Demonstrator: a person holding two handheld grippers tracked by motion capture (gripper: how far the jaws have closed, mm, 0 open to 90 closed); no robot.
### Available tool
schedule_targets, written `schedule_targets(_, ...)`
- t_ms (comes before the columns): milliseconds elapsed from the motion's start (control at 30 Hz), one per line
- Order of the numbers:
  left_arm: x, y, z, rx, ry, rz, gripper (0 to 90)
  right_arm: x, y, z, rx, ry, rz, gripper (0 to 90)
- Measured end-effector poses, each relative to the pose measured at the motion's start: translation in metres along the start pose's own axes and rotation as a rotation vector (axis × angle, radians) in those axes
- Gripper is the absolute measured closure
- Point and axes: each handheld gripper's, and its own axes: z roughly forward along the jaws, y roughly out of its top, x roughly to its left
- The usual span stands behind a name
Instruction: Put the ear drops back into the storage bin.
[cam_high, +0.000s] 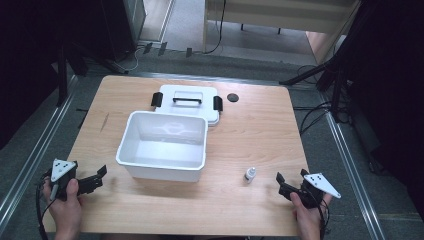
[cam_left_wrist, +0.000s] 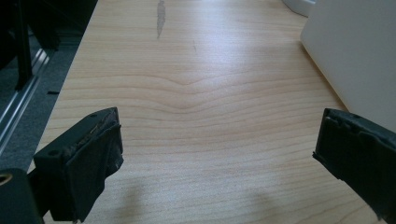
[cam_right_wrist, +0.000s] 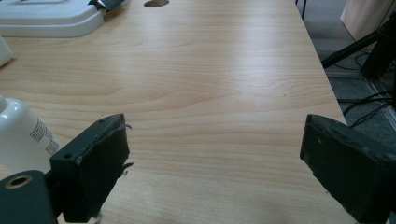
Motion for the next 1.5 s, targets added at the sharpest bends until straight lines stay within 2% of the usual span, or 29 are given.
schedule_targets(233, 0.001, 0.0, 0.0, -0.001, 0.0, -0.009, 1.4, 0.003, -0.001, 0.0, 0.01, -0.014, -0.025, 11.2)
schedule_targets(467, 0.002, 0.0, -0.001, 0.002, -0.003, -0.023, 1.4, 0.008, -0.001, 0.0, 0.024, -0.057, -0.062, 12.3)
schedule_targets(600, 0.002, 0.0, -0.001, 0.003, -0.005, -0.025, 1.4, 0.004, 0.001, 0.0, 0.046, -0.045, -0.034, 12.4)
schedule_targets(700, 0.002, 0.0, -0.001, 0.002, -0.005, -0.023, 1.4, 0.004, 0.004, 0.0, 0.074, -0.038, -0.038, 12.5)
schedule_targets(900, 0.001, 0.0, 0.0, 0.004, -0.009, -0.022, 1.4, 0.009, 0.015, 0.0, 0.153, -0.011, -0.121, 12.8)
schedule_targets(933, 0.002, 0.0, 0.0, 0.006, -0.01, -0.024, 1.4, 0.01, 0.022, 0.0, 0.183, 0.0, -0.14, 12.9)
schedule_targets(1000, 0.003, 0.0, 0.0, 0.007, -0.017, -0.029, 1.4, 0.011, 0.027, 0.0, 0.194, -0.001, -0.155, 12.9)
schedule_targets(1067, 0.003, 0.0, 0.0, 0.003, -0.017, -0.034, 1.4, 0.013, 0.04, 0.001, 0.228, 0.004, -0.187, 12.9)
schedule_targets(1333, 0.003, 0.0, 0.0, 0.009, -0.015, -0.028, 1.4, 0.018, 0.074, 0.002, 0.303, 0.013, -0.269, 12.9)
schedule_targets(1500, 0.002, 0.0, 0.0, 0.008, -0.015, -0.027, 1.4, 0.02, 0.084, 0.006, 0.34, 0.015, -0.309, 13.0)
